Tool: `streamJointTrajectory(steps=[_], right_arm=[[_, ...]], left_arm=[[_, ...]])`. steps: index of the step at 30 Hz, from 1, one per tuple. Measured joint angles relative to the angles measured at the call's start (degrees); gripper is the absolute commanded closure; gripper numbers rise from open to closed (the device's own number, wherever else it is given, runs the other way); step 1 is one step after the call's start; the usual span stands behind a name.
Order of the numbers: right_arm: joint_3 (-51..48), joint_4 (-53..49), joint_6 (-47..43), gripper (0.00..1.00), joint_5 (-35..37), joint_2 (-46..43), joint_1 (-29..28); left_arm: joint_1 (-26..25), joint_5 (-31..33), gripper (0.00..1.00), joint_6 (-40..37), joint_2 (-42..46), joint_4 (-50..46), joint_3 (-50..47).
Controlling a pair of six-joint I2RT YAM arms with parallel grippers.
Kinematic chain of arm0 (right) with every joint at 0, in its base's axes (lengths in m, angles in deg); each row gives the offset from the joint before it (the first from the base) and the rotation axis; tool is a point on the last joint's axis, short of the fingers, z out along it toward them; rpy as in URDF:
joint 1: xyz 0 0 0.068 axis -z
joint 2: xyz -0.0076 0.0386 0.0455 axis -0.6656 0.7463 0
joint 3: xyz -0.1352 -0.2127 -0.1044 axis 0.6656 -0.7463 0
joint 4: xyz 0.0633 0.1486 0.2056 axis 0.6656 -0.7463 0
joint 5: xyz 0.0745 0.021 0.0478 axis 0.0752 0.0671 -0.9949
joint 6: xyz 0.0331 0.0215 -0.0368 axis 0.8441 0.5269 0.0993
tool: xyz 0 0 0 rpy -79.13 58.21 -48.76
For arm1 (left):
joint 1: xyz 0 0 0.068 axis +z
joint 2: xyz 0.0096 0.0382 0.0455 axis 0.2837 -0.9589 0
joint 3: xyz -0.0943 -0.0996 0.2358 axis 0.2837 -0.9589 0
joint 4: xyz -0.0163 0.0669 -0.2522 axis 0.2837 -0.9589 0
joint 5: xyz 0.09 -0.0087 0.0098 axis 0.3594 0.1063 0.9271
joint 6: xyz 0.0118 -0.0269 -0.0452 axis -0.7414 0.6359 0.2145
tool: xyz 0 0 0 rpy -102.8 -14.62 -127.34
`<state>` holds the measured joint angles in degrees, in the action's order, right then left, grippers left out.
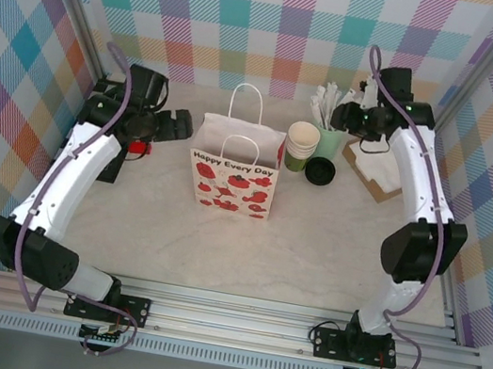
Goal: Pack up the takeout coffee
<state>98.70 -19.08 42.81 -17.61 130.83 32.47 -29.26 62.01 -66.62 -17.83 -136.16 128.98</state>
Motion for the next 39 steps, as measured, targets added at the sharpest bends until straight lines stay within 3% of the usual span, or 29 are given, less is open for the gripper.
streamJointTrajectory(steps=[6,15,24,30,39], right_arm=[[9.53,3.19,-5.11,0.46,-2.34,7.72,-0.11],[32.83,1.68,-8.74,0.59,-6.62,23.89,-0.11],[33.66,1.14,-9.73,0.91,-8.68,26.03,-0.11],[34.25,0.52,-10.88,0.99,-6.16,25.75,-0.11],[34.25,-0.59,-15.91,1.00,0.02,19.76,-0.11]], left_arm=[[6.84,1.81,0.00,8.00,0.76,5.95,-11.76],[7.10,-6.73,0.00,14.19,-11.43,15.65,-17.18],[3.78,-9.09,0.00,17.00,-18.05,18.95,-17.14],[1.44,-9.46,0.00,18.69,-19.50,19.67,-17.14],[-1.84,-9.51,0.00,22.47,-20.37,19.87,-17.14]])
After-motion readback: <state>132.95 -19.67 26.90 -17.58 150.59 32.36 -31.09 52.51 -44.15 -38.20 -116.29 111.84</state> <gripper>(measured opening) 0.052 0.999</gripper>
